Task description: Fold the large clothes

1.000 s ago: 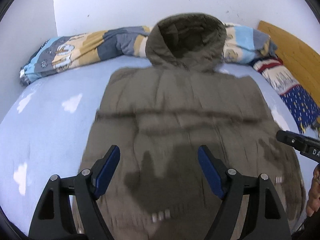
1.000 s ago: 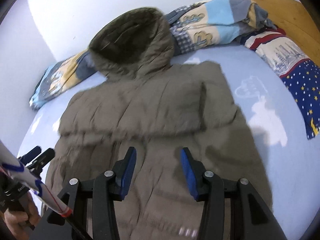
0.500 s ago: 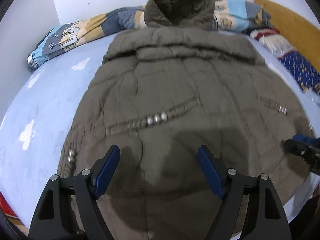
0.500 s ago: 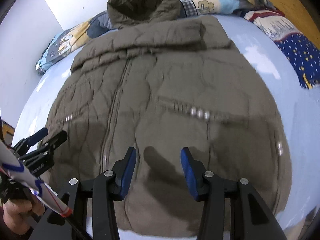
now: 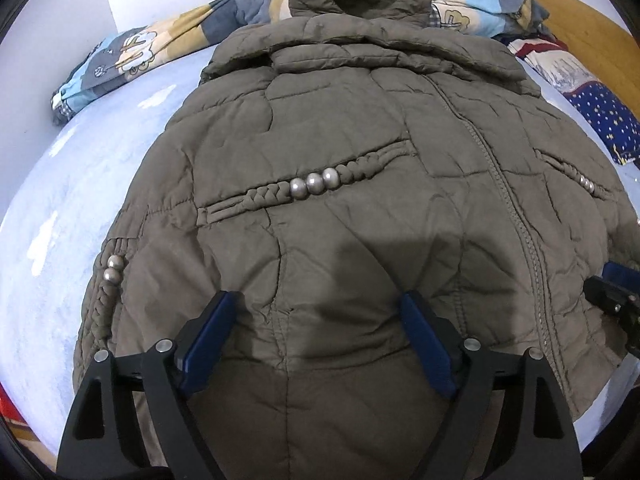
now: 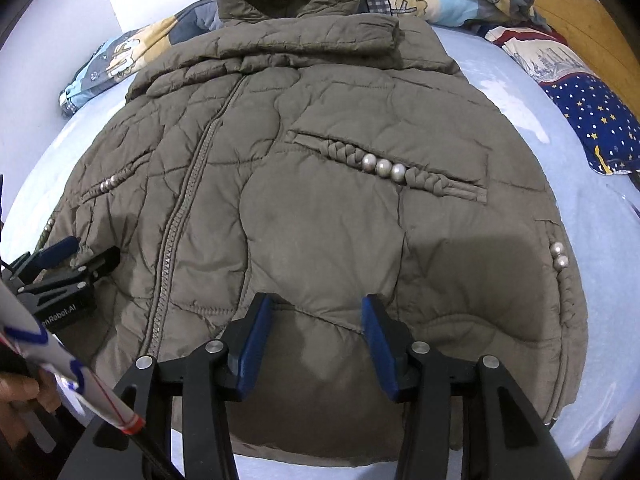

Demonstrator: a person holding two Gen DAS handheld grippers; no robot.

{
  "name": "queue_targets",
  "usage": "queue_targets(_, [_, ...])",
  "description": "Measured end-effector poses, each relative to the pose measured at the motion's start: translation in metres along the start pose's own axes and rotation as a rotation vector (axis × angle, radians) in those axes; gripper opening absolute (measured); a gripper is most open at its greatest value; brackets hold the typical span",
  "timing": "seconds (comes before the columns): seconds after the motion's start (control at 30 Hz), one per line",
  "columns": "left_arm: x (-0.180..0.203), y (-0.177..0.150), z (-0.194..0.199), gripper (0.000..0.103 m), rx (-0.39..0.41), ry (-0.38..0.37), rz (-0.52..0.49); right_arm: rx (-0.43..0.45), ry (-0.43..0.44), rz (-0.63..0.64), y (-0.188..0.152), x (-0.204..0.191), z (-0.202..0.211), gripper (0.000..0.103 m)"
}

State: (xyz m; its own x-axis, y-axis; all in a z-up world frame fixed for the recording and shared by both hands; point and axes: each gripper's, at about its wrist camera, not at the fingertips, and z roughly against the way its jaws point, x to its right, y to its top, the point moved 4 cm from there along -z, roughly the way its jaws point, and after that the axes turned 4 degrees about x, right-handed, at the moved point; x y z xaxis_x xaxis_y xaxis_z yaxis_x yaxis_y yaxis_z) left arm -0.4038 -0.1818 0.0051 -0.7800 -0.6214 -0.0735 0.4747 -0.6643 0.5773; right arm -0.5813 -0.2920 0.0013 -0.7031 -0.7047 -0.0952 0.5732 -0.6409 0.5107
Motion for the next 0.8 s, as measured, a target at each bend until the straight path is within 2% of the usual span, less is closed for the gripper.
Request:
queue_targets(0.17, [-0.004,-0.002,-0.001,0.089,-0.014,-0.038,0.027,-0.001,0.018,-0.001,-0.003,0.003,-0.003,0.055])
queue_targets(0.3, [-0.004,-0.006,0.004,0.09,-0.011,-0.066,0.001,0.008,0.048,-0.028,-0.004,0.006,0.0,0.056])
queue_targets(0.43, [-0.012,-0.01,0.022,0.09,0.035,-0.101,0.042,0.051,0.132,-0.084,-0.007,0.017,0.022,0.056])
queue_targets(0.57, [-0.043,-0.015,0.054,0.09,0.133,-0.098,0.091,0.15,0.14,-0.2,-0.011,0.056,0.054,0.056])
queue_targets(0.63, [-0.071,-0.02,0.066,0.09,0.165,-0.086,0.148,0.198,0.113,-0.265,-0.017,0.083,0.067,0.057])
queue_targets(0.73, [-0.124,-0.027,0.074,0.09,0.165,-0.061,0.326,0.245,0.056,-0.384,-0.03,0.13,0.081,0.057])
queue_targets(0.8, [-0.155,-0.032,0.073,0.09,0.156,-0.021,0.431,0.241,0.04,-0.494,-0.041,0.161,0.083,0.058])
